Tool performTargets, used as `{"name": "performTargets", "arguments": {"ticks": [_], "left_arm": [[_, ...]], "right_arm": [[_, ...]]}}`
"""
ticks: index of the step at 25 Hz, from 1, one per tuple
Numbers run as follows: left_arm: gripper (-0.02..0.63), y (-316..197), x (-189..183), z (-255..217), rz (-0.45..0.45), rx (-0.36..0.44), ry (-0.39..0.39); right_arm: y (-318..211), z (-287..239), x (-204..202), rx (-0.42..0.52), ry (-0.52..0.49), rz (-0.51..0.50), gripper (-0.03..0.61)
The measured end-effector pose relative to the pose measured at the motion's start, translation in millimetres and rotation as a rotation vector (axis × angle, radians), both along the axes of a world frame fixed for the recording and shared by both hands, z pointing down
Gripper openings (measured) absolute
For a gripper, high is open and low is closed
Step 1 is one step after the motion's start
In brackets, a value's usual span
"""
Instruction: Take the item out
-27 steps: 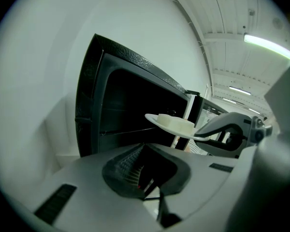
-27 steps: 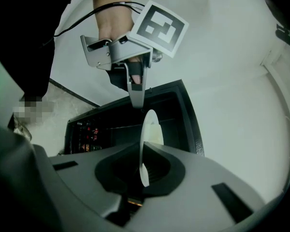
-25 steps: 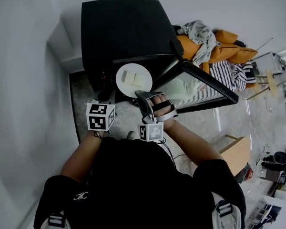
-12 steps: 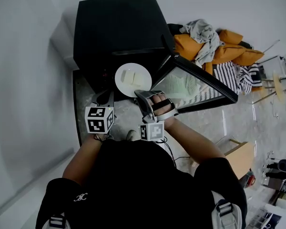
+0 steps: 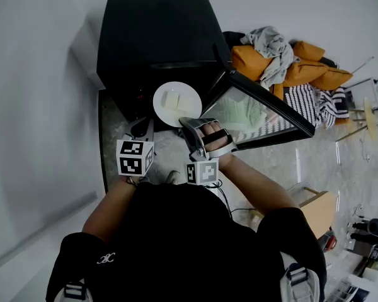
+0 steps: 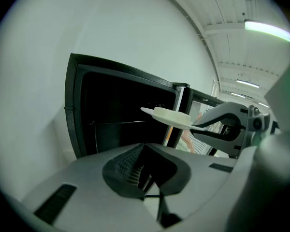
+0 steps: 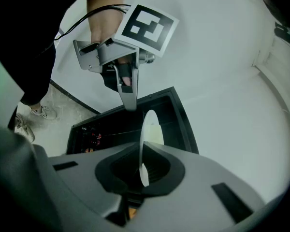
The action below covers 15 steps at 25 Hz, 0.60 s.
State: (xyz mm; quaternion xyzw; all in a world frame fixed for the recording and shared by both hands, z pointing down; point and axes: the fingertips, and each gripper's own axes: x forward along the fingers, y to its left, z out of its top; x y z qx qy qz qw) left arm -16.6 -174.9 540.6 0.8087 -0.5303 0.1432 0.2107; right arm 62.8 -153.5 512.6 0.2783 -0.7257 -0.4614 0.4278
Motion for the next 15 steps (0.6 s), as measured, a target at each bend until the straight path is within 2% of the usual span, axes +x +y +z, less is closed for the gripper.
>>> {"name": "performTargets", "arguments": {"ticks": [15], "left_arm": [[0.008,-0.4,-10.5,-2.2,0.002,0.004,-0.022]], "right_arm": [[-8.5,6.3,-8.1,0.002,0.032,-0.01,0.018]]}}
